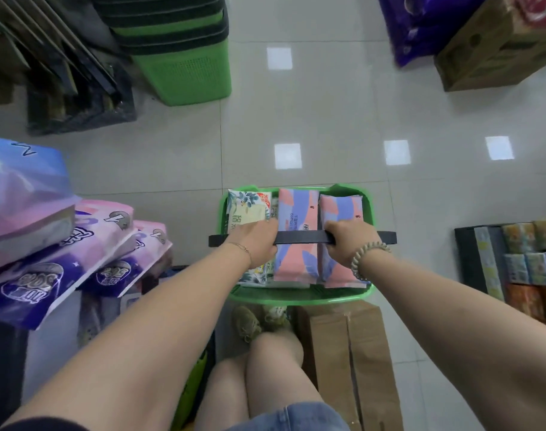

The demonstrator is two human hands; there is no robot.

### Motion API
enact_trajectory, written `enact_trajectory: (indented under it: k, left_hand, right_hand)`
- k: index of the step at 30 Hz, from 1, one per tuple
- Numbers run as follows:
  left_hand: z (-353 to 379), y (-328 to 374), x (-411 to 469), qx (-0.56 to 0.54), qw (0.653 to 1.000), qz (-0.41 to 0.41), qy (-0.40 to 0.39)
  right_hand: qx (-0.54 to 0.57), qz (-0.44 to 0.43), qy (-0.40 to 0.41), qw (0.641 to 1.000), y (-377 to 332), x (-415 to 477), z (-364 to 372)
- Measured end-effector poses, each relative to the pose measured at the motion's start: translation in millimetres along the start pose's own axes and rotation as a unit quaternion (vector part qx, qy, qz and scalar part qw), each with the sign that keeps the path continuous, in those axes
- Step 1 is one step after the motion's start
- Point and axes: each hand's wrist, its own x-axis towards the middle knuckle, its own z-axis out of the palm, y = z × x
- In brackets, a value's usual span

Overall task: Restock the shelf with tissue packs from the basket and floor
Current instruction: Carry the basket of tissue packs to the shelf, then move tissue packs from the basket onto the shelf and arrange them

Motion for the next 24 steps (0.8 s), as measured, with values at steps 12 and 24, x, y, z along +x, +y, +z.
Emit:
enact_trajectory:
  k: [12,24]
  left_hand:
    - [87.1,-30.0,63.5,0.029,0.999,0.009,0.034]
    - [123.0,-31.1,82.1,0.051,0.998,0.014,0.036]
  right_hand:
    - [0.000,-0.016,-0.012,1.000,16.2,52.6,96.4]
    - [-0.011,-0.012,-0.031,0.999,26.9,60.5,138.1]
